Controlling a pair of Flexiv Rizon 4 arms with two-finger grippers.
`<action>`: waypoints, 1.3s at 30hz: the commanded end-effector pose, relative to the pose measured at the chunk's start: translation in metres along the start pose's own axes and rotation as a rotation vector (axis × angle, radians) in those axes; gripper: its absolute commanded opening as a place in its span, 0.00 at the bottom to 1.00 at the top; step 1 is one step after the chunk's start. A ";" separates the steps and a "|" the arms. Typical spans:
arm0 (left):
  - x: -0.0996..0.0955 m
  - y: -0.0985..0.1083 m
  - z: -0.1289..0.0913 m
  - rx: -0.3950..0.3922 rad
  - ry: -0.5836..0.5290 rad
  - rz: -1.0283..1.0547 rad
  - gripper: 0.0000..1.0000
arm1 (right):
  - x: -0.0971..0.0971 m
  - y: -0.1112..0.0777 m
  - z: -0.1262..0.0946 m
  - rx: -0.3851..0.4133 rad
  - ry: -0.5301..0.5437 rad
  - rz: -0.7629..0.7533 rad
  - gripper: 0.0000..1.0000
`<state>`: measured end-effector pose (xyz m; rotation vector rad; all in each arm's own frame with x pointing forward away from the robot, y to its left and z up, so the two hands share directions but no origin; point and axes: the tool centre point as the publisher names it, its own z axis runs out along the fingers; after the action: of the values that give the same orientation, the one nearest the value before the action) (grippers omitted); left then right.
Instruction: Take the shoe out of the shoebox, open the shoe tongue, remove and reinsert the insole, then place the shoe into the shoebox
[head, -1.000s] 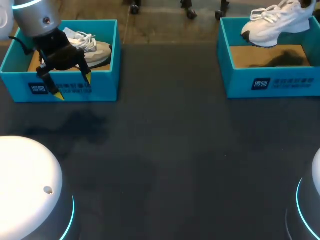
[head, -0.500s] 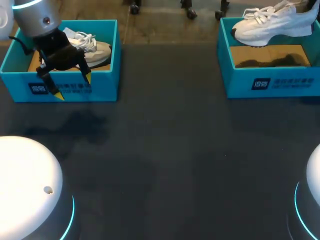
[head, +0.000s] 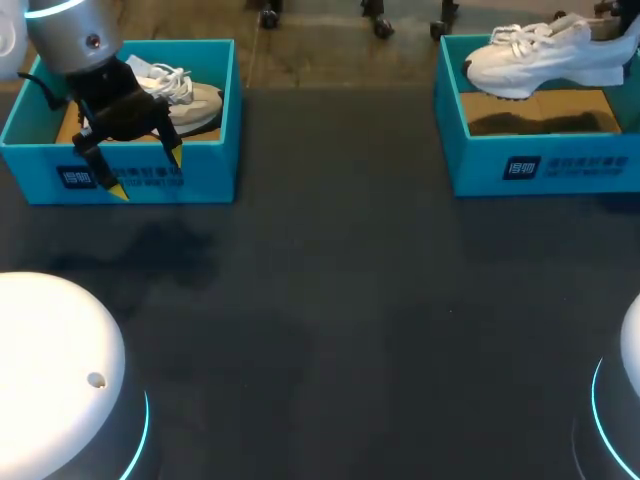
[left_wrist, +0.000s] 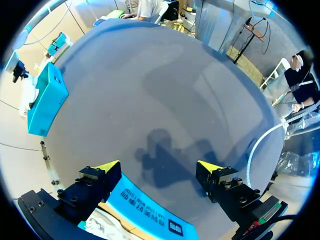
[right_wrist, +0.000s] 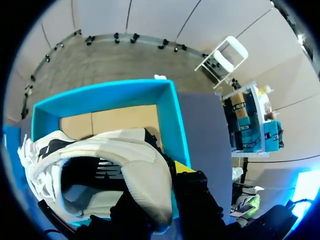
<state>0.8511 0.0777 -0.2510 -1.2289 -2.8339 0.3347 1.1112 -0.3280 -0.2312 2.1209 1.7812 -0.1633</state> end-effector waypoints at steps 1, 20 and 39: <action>0.000 0.000 0.000 -0.002 0.002 0.001 1.00 | 0.007 0.000 0.001 0.006 -0.019 0.019 0.00; 0.000 0.000 0.000 -0.002 0.002 0.001 1.00 | -0.005 -0.014 0.028 0.053 -0.015 0.097 0.00; 0.000 0.000 0.000 -0.002 0.002 0.001 1.00 | -0.003 -0.038 0.055 0.056 0.022 0.078 0.00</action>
<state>0.8511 0.0777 -0.2510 -1.2290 -2.8339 0.3348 1.0911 -0.3429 -0.2883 2.2425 1.7218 -0.1980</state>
